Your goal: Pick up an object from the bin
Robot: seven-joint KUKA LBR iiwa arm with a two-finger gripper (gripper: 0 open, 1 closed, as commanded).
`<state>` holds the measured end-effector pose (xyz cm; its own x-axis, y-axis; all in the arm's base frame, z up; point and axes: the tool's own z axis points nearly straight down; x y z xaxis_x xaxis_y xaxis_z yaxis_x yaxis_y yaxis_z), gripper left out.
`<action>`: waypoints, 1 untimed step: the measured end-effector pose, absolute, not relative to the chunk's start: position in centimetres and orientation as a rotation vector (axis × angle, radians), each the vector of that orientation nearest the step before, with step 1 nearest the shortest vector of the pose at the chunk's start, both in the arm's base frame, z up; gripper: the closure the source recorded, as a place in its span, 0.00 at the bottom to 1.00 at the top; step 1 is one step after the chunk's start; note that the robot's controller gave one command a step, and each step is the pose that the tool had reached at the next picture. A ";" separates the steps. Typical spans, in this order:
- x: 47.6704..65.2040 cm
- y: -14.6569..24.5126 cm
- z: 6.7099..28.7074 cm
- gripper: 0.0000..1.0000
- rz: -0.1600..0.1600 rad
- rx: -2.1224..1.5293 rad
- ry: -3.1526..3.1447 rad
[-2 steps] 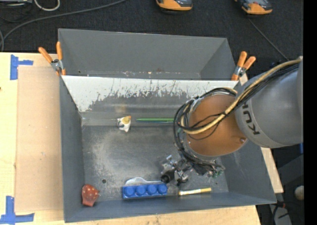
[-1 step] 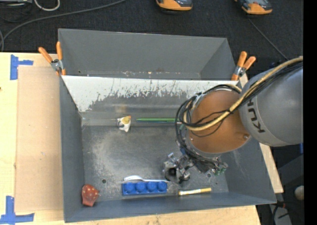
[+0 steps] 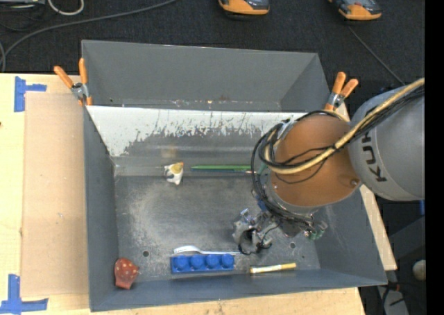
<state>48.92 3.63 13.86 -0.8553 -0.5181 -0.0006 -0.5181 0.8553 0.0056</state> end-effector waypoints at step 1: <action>49.1 3.6 18.6 1.00 -0.006 0.847 -3.029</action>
Offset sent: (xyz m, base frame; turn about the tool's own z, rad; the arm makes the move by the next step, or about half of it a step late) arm 0.0016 -0.0001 0.0574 -0.0005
